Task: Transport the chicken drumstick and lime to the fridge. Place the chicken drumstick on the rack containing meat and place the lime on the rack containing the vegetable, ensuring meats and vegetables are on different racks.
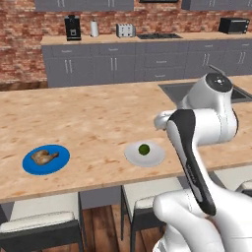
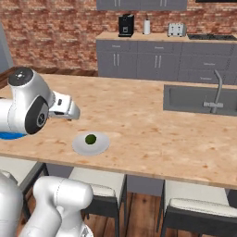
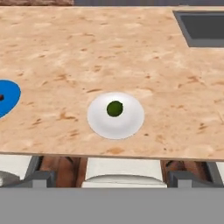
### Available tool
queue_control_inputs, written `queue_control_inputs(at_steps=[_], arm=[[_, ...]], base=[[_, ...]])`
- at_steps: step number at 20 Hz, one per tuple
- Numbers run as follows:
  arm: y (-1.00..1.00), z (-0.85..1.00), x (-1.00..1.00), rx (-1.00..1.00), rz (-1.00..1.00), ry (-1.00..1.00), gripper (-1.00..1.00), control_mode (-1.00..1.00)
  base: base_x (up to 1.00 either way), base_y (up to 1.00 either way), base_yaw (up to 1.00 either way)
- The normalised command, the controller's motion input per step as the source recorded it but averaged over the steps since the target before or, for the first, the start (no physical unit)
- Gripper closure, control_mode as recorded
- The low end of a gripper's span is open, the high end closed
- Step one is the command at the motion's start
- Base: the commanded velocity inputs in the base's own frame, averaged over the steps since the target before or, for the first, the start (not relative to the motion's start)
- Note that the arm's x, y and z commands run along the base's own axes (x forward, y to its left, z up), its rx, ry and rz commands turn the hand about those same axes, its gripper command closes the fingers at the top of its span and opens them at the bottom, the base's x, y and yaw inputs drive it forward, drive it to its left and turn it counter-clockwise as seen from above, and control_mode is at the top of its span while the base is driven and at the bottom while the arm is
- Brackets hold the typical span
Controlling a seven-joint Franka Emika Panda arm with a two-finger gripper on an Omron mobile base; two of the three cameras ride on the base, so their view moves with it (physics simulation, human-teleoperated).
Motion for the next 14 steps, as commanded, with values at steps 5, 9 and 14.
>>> queue_control_inputs(at_steps=[5, 9, 14], arm=[[-0.02, -0.75, 0.47, 0.05, -0.02, 0.13, -1.0, -1.0], [-0.06, -0.85, 0.3, 0.19, -0.02, 0.05, -1.0, -1.0], [0.0, -0.53, 0.39, 0.03, -0.01, 0.07, -1.0, -1.0]], base=[[0.0, 0.0, 0.0], [0.0, 0.0, 0.0], [0.0, 0.0, 0.0]])
